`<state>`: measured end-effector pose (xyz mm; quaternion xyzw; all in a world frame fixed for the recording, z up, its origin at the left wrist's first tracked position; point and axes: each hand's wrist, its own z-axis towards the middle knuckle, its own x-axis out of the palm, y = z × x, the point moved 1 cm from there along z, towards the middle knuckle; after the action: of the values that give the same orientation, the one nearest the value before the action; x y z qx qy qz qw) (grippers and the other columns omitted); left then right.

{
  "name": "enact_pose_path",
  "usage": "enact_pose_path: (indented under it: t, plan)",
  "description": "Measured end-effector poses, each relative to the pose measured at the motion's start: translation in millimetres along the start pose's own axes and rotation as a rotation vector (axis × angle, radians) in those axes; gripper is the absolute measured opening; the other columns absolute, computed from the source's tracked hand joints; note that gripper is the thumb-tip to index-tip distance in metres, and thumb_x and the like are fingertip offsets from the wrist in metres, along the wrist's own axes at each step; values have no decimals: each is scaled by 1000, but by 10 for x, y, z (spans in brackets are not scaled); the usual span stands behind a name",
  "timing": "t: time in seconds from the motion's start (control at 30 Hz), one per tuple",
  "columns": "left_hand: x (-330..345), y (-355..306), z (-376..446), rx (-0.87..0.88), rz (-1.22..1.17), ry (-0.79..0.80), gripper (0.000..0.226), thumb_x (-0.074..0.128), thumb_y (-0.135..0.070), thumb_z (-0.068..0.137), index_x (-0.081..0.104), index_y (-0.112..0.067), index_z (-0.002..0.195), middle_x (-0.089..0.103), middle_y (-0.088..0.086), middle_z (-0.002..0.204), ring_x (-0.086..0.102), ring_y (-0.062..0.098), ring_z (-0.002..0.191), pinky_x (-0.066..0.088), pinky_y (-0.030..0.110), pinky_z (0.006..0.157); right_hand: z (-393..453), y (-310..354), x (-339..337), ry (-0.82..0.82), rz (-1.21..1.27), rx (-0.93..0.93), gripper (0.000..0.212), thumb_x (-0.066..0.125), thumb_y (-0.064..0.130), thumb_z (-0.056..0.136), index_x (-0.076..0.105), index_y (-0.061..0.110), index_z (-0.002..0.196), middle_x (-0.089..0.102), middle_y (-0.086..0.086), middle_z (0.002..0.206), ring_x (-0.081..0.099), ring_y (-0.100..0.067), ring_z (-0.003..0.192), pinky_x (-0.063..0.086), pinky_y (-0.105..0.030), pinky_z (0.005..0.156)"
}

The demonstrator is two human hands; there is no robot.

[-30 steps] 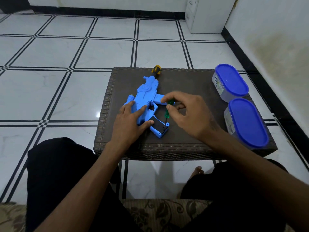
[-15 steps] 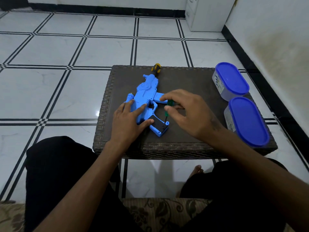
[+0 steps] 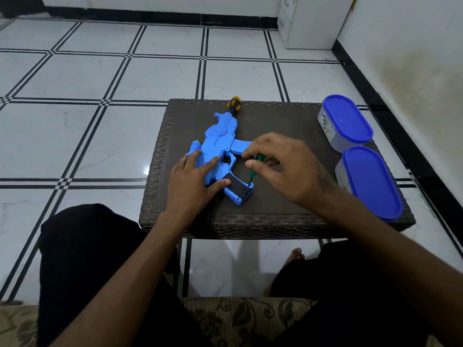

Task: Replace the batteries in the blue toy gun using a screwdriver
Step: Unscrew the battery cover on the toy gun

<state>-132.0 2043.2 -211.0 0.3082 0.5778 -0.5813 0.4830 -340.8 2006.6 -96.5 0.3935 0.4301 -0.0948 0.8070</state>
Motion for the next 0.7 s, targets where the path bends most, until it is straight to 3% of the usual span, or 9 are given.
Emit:
enact_pose_path:
  t: [0.13, 0.3, 0.4, 0.47, 0.57, 0.7]
  plan:
    - [6, -12, 1, 0, -1, 0, 68, 56, -70, 79, 49, -38, 139, 36, 8, 153, 33, 31, 139, 29, 47, 113, 17, -14, 23, -25, -19, 29, 28, 73, 24, 84, 73, 16, 111, 59, 1, 95, 55, -8, 79, 44, -12, 69]
    - [-16, -14, -2, 1, 3, -6, 69, 56, -70, 79, 49, -38, 139, 37, 9, 153, 33, 31, 139, 30, 46, 113, 27, 11, -15, -54, 131, 115, 27, 70, 5, 84, 61, 16, 107, 67, 7, 98, 63, -3, 95, 55, -22, 77]
    - [-20, -22, -2, 7, 5, -12, 68, 57, -70, 78, 50, -38, 138, 38, 9, 152, 35, 31, 138, 31, 47, 112, 9, -19, -4, -59, 224, 147, 18, 68, 2, 85, 67, 16, 96, 69, 4, 107, 66, -6, 98, 58, -24, 79]
    - [-17, -20, 2, 5, 3, -17, 68, 57, -70, 78, 51, -38, 138, 39, 10, 151, 36, 31, 137, 31, 46, 112, -4, -37, 21, -61, 293, 159, 16, 71, 5, 85, 71, 15, 98, 69, 3, 110, 67, -5, 99, 58, -23, 81]
    - [-18, -29, -7, 1, -4, -14, 68, 58, -69, 78, 51, -38, 138, 38, 10, 152, 35, 31, 138, 30, 46, 112, -27, -48, 50, -83, 402, 223, 24, 72, 7, 85, 64, 12, 107, 72, 3, 102, 69, -4, 95, 57, -23, 80]
    - [-25, -31, -9, 1, -1, -11, 68, 58, -69, 78, 50, -38, 138, 38, 9, 152, 35, 30, 138, 29, 45, 112, -9, -35, 68, -88, 373, 212, 18, 68, 3, 86, 68, 13, 101, 71, 4, 99, 68, -1, 88, 52, -16, 75]
